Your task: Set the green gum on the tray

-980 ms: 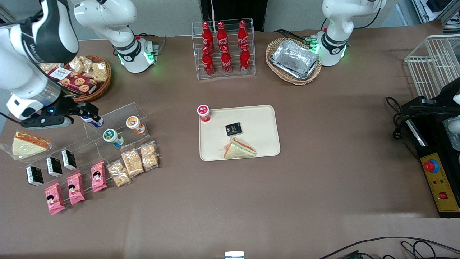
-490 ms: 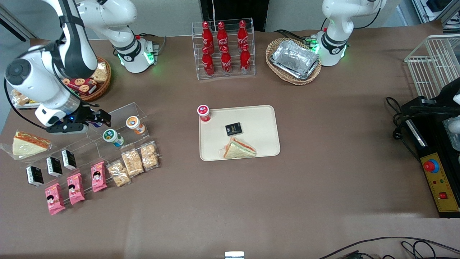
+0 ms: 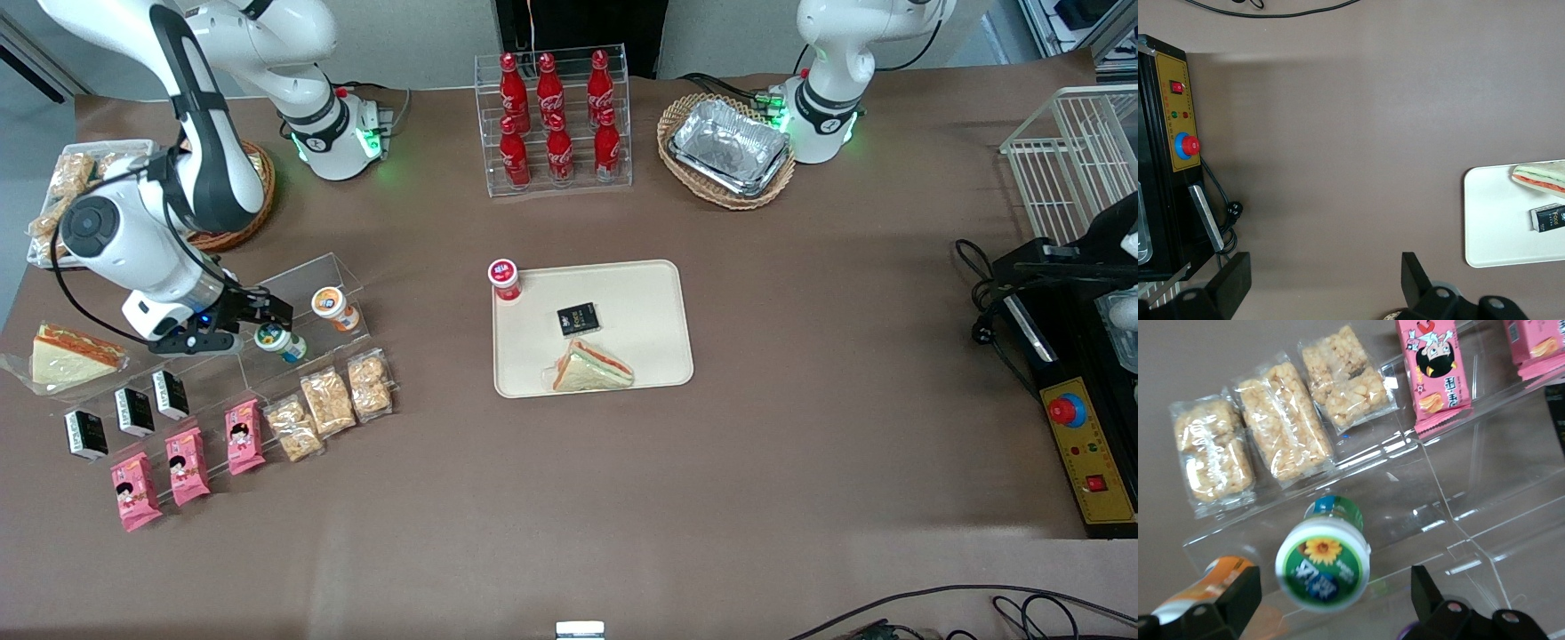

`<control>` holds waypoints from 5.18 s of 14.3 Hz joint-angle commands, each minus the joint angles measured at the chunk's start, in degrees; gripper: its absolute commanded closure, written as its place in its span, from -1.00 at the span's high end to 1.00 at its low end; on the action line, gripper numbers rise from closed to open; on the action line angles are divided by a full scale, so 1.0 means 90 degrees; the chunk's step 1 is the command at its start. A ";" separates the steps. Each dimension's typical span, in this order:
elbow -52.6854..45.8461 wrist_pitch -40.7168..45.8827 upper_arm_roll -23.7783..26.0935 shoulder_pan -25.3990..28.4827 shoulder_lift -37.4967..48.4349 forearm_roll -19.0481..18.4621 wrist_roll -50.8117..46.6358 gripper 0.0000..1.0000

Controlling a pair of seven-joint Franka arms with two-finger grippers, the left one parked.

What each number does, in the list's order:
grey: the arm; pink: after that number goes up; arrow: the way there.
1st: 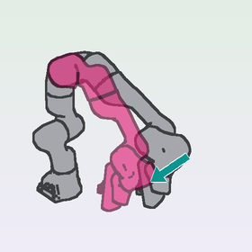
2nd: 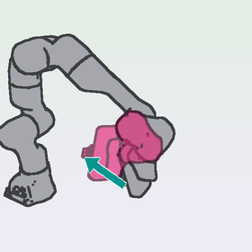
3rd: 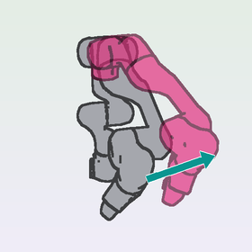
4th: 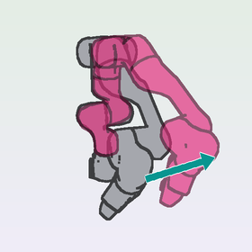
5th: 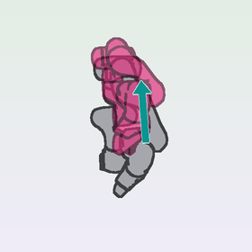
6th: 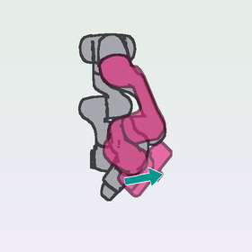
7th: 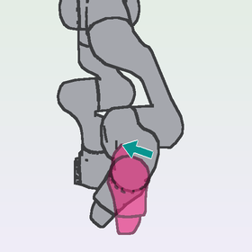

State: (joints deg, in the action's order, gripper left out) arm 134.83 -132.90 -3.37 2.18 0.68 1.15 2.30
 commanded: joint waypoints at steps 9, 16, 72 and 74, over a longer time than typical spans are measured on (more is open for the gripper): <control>-0.0020 -0.0389 0.0023 0.0022 -0.0447 -0.0079 -0.0089 -0.33; -0.0215 -0.0166 0.0023 0.0022 0.0039 -0.0099 0.0086 -1.00; -0.2774 0.1707 0.3236 0.1314 -0.0948 -0.0523 -0.5797 1.00; -0.2803 0.2332 0.3177 0.0727 -0.0362 -0.0168 -0.4694 1.00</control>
State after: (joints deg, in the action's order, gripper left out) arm 108.05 -118.19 25.33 15.63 -10.50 -5.45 -51.60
